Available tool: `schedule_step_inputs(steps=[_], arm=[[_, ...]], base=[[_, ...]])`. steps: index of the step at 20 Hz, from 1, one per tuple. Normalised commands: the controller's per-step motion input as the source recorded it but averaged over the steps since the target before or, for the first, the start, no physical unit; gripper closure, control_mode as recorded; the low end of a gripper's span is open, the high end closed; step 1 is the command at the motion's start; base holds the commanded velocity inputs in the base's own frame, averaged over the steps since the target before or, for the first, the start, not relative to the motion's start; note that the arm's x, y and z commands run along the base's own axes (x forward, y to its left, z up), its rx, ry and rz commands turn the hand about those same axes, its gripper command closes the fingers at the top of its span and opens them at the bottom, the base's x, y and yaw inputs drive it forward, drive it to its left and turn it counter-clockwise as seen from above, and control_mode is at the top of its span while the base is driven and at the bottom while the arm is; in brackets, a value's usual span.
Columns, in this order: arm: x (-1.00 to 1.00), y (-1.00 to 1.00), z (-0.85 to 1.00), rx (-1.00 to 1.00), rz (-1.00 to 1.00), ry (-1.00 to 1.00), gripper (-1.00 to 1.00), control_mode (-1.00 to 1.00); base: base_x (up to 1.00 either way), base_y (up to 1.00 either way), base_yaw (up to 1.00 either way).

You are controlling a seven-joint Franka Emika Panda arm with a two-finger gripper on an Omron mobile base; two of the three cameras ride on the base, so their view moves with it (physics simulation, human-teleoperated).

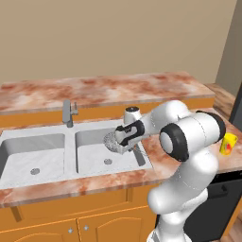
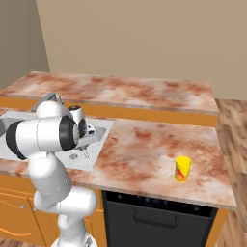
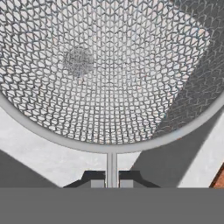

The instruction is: Place the cup in the left basin and the strainer in the right basin of the sink.

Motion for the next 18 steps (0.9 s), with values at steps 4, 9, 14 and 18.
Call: schedule_step_inputs(steps=[4, 9, 14, 18], arm=[[0.34, 0.66, -0.27, -0.09, 0.0, -0.06, 1.0, -1.0], [0.43, 0.35, -0.47, -0.04, 0.0, -0.1, 1.0, -1.0], [0.49, 0.28, -0.42, 0.0, 0.01, -0.06, 1.0, -1.0], [0.51, 0.37, -0.21, 0.0, 0.08, -0.02, 1.0, -1.0]], base=[[0.0, 0.0, 0.0], [0.0, 0.0, 0.0], [0.0, 0.0, 0.0], [0.0, 0.0, 0.0]])
